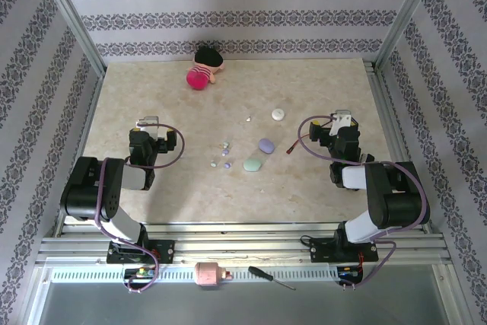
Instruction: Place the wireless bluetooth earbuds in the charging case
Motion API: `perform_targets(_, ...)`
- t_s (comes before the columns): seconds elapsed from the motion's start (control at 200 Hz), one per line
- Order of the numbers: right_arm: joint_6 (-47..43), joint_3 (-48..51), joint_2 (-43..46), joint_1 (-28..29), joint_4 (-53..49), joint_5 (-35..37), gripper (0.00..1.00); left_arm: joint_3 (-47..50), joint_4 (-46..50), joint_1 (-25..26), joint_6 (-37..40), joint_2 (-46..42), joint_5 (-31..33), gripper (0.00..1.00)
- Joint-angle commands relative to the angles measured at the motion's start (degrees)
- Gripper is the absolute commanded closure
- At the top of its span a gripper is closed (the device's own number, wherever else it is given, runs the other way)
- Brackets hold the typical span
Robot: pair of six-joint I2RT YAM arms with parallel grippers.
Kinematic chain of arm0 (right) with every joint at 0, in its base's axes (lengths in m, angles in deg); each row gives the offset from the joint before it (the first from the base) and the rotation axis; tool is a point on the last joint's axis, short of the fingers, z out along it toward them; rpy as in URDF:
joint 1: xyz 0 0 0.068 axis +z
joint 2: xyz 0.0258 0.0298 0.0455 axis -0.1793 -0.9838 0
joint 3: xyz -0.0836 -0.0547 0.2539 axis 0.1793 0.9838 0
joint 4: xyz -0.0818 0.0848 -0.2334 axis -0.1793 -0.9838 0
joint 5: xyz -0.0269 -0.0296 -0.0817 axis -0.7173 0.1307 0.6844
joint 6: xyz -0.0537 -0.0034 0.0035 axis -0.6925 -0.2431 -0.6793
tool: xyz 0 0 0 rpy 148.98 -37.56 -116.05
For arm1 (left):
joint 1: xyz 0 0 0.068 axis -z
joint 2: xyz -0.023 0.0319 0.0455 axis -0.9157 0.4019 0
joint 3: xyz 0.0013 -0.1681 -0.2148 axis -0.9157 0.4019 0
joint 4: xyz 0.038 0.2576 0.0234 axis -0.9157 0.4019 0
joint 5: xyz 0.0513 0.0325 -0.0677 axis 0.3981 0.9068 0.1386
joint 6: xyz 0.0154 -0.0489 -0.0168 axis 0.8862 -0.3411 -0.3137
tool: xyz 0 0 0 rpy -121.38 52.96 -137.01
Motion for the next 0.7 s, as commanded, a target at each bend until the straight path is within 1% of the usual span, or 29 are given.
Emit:
perform_targets(0.0,1.0,0.7,-0.4,0.1,2.0,0.0,0.02,-0.6,0.3,0.4,-0.4,-0.2,-0.3,0.01)
perform_targets(0.205,0.4,0.5,-0.5,0.2,1.8,-1.6,0.02,-0.6,0.3,0.4,-0.4,-0.2,-0.3,0.01)
perform_targets(0.535,0.3,0.7,-0.4,0.2,2.1,-1.9,0.02,-0.7,0.3,0.4,-0.4,-0.2,-0.4,0.01)
perform_targets(0.61,-0.5,0.5,1.2,0.2,1.0,-4.1,0.02,-0.6,0.4,0.4,-0.4,-0.3,-0.3,0.01)
perform_targets(0.695,-1.6,0.1,5.2,1.1,-3.1,-4.3,0.01,0.0,-0.2,0.9,-0.3,-1.2,0.9,0.01)
